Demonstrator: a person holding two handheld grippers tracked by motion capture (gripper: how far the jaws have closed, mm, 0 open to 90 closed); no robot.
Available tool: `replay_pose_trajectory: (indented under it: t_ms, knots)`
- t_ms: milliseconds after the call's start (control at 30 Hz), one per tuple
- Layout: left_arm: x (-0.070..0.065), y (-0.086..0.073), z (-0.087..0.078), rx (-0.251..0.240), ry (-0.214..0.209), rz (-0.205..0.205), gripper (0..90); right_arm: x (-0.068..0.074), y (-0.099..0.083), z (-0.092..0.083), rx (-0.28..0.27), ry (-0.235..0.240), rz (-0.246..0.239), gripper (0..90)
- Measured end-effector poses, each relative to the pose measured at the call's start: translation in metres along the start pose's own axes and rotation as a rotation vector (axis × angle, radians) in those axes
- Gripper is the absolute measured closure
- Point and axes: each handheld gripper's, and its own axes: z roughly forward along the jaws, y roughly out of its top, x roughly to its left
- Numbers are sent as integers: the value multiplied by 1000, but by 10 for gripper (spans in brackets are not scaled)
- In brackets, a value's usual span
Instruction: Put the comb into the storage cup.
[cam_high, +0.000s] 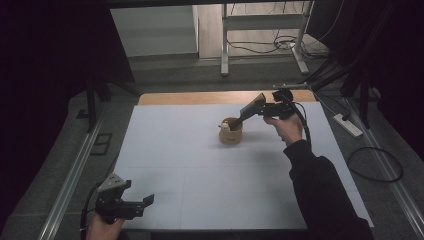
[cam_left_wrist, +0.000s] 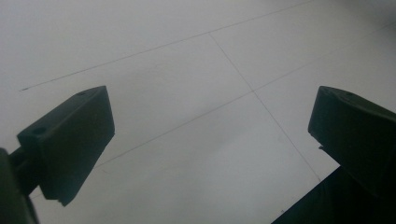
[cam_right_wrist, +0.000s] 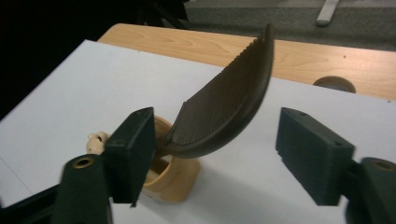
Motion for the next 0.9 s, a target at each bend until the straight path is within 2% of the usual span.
replay_pose_trajectory:
  t_ms: [33, 67, 300, 367, 400, 433, 467, 633, 733, 800, 900]
  knots:
    - [0, 0, 0, 0, 0, 0, 10, 0, 0, 0, 0, 0, 0, 269]
    - [0, 0, 0, 0, 0, -1, 10, 3, 0, 0, 5, -13, -24, 221]
    - [0, 0, 0, 1, 0, -1, 10, 9, 0, -1, 15, -22, -71, 149]
    - [0, 0, 0, 1, 0, -1, 10, 10, 0, -2, 20, -19, -77, 132]
    - [0, 0, 0, 1, 0, 0, 10, 10, 0, -3, 17, 4, -71, 99]
    - [0, 0, 0, 1, 0, 0, 10, 10, 0, -3, 17, 4, -71, 99]
    - [0, 0, 0, 1, 0, 0, 10, 10, 0, -4, 21, 11, -88, 68]
    - [0, 0, 0, 0, -1, -2, 10, 11, 0, -7, 9, 5, -113, 25]
    - [0, 0, 0, -1, -1, 0, 10, 12, 0, -9, 0, -9, -132, 0]
    - [0, 0, 0, -1, -1, 0, 10, 14, -1, -13, -9, -41, -167, 0]
    - [0, 0, 0, 0, -1, -1, 10, 15, -2, -15, -18, -46, -180, 0]
